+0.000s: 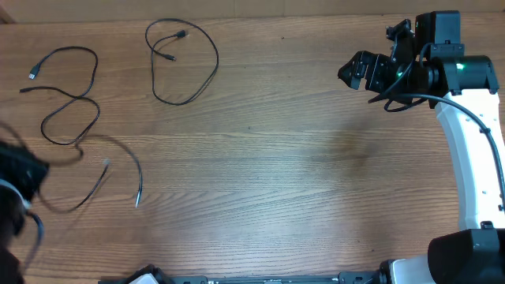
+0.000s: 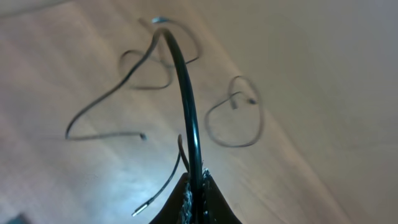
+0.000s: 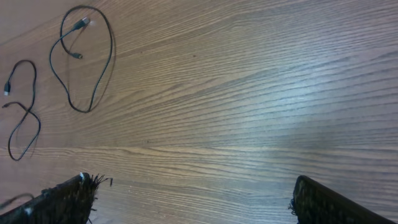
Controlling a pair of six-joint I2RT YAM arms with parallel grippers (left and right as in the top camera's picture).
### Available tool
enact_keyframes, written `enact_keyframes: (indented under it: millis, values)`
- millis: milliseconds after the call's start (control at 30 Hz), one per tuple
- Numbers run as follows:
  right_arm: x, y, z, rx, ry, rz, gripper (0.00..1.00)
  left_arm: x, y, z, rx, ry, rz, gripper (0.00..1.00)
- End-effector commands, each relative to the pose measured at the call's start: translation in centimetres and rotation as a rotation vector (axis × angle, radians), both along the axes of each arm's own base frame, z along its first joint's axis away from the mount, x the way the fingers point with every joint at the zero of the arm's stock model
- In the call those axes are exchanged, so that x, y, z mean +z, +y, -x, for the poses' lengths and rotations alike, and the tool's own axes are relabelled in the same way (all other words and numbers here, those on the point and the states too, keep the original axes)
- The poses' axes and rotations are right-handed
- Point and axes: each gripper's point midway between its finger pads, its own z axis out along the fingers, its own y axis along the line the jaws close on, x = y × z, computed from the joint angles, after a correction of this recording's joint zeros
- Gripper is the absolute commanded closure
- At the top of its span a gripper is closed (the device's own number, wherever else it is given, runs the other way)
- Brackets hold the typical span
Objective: Untangle cables
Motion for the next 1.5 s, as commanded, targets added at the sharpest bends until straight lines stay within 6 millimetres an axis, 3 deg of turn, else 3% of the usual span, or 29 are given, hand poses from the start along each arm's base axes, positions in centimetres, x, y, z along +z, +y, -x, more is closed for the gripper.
enact_keyframes:
  millis: [0, 133, 267, 400, 533, 900, 1233, 1467]
  values:
    - [0.1, 0.0, 0.0, -0.003, -0.005, 0.004, 0.00, -3.4, 2.0, 1.1, 0.138, 0.115, 0.015, 0.95]
    - [0.1, 0.0, 0.0, -0.003, -0.005, 0.004, 0.00, -6.7, 2.3, -0.5, 0.105, 0.175, 0.065, 0.96]
    - [0.1, 0.0, 0.0, -0.003, -0.005, 0.004, 0.00, -7.8, 2.1, -3.4, 0.019, 0.153, 0.114, 0.96]
    - [0.1, 0.0, 0.0, -0.003, -0.005, 0.004, 0.00, -7.2, 1.4, -6.3, -0.069, 0.074, 0.172, 0.96]
    - [0.1, 0.0, 0.0, -0.003, -0.005, 0.004, 0.00, -5.2, 0.2, -8.2, -0.140, -0.047, 0.226, 0.96]
    - [0.1, 0.0, 0.0, -0.003, -0.005, 0.004, 0.00, -2.7, -0.1, -8.0, 0.001, -0.158, 0.371, 0.96]
    - [0.1, 0.0, 0.0, -0.003, -0.005, 0.004, 0.00, -1.7, -1.4, -8.0, 0.004, -0.202, 0.475, 0.96]
    - [0.1, 0.0, 0.0, -0.003, -0.005, 0.004, 0.00, 0.2, -2.7, -6.8, -0.010, -0.264, 0.476, 0.96]
